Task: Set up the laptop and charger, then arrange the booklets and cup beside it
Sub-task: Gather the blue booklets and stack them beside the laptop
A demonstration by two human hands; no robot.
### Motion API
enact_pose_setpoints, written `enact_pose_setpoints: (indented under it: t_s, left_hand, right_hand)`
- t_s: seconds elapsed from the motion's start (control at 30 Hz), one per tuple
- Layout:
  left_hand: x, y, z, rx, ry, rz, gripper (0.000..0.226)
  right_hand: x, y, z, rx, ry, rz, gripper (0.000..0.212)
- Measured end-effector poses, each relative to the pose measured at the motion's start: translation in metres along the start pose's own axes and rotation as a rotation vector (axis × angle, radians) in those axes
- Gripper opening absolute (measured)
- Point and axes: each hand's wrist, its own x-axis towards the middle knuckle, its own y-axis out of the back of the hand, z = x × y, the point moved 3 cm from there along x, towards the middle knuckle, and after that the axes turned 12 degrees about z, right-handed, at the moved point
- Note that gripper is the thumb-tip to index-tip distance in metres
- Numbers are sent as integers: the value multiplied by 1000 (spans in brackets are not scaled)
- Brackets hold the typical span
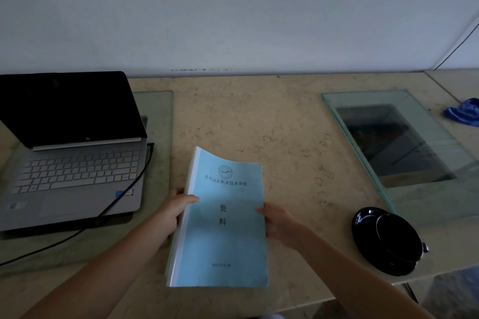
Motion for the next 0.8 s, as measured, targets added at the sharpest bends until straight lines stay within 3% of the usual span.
enact_pose_setpoints:
  t_s: [0.17, 0.3, 0.4, 0.5, 0.63, 0.8]
  left_hand:
    - [-16, -2, 16, -94, -75, -39, 25]
    - [-46, -2, 48, -147, -194, -184, 23]
    - [-72, 7, 75, -149, -316, -327, 33]
    - [-91, 18, 104, -60, -564, -404, 30]
    - [-84, 27, 129, 204, -945, -211, 28]
    - [-50, 29, 122, 241, -949, -105, 49]
  right_hand:
    - [1, -1, -6, 40, 34, -22, 17]
    - [2, 6, -22, 70, 9, -125, 17]
    - [2, 17, -50, 14, 49, -135, 22]
    - [1, 28, -93, -143, 303, 46, 19]
    - [-9, 36, -144, -339, 711, 234, 31]
    - [-9, 32, -170, -561, 904, 322, 32]
